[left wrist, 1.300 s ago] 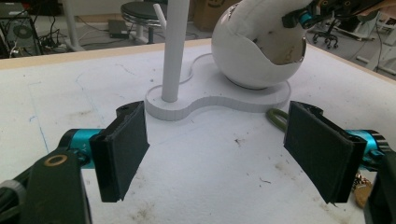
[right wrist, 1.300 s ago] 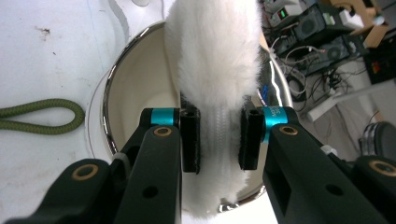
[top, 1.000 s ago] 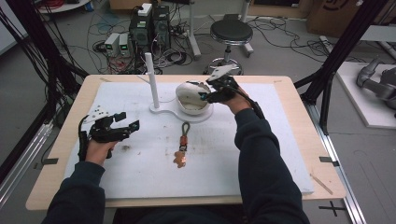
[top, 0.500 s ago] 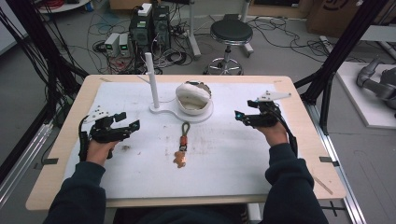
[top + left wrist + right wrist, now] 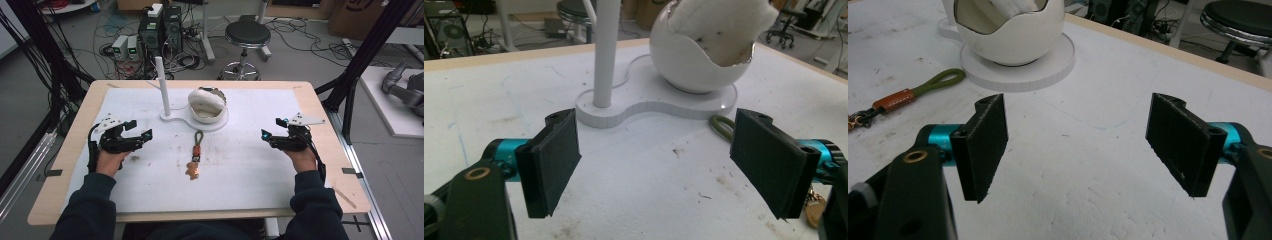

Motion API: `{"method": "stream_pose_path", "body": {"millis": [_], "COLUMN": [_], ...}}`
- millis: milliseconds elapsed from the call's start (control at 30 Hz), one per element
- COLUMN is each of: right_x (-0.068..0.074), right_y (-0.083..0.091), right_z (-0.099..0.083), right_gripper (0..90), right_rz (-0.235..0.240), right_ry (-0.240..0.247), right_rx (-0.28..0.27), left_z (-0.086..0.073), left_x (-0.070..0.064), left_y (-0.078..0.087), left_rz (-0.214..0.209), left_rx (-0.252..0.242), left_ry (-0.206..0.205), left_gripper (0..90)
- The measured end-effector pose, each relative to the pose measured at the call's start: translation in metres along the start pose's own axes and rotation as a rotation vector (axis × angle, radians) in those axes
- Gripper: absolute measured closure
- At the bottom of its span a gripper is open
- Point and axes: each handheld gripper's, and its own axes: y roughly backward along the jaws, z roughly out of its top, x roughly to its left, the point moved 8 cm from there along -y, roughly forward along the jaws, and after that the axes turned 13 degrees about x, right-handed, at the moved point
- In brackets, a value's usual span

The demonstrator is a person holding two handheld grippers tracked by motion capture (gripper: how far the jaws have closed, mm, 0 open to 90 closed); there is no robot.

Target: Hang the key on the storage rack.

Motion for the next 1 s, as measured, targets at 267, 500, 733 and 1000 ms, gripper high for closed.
{"method": "stream_pose_path", "body": {"millis": [267,500,733,1000], "right_x": [-0.006,-0.006,-0.006,-0.009], "right_y": [-0.002,-0.005,-0.006,-0.004], "right_z": [-0.013,-0.017,-0.019,-0.019], "right_gripper": [25.3,25.7,27.3,27.3], "right_rz": [-0.028,-0.032,-0.035,-0.056], "right_ry": [-0.024,-0.022,-0.027,-0.044], "right_rx": [0.012,0.028,0.034,0.026], "left_z": [0.000,-0.001,-0.002,-0.011], "left_x": [-0.010,-0.025,-0.051,-0.088], "left_y": [-0.006,-0.016,-0.027,-0.054], "left_rz": [-0.014,-0.018,-0.032,-0.090], "left_rx": [0.019,0.047,0.083,0.164], "left_ry": [-0.021,-0.043,-0.068,-0.115], "left_gripper": [20.0,20.0,22.4,35.3]}}
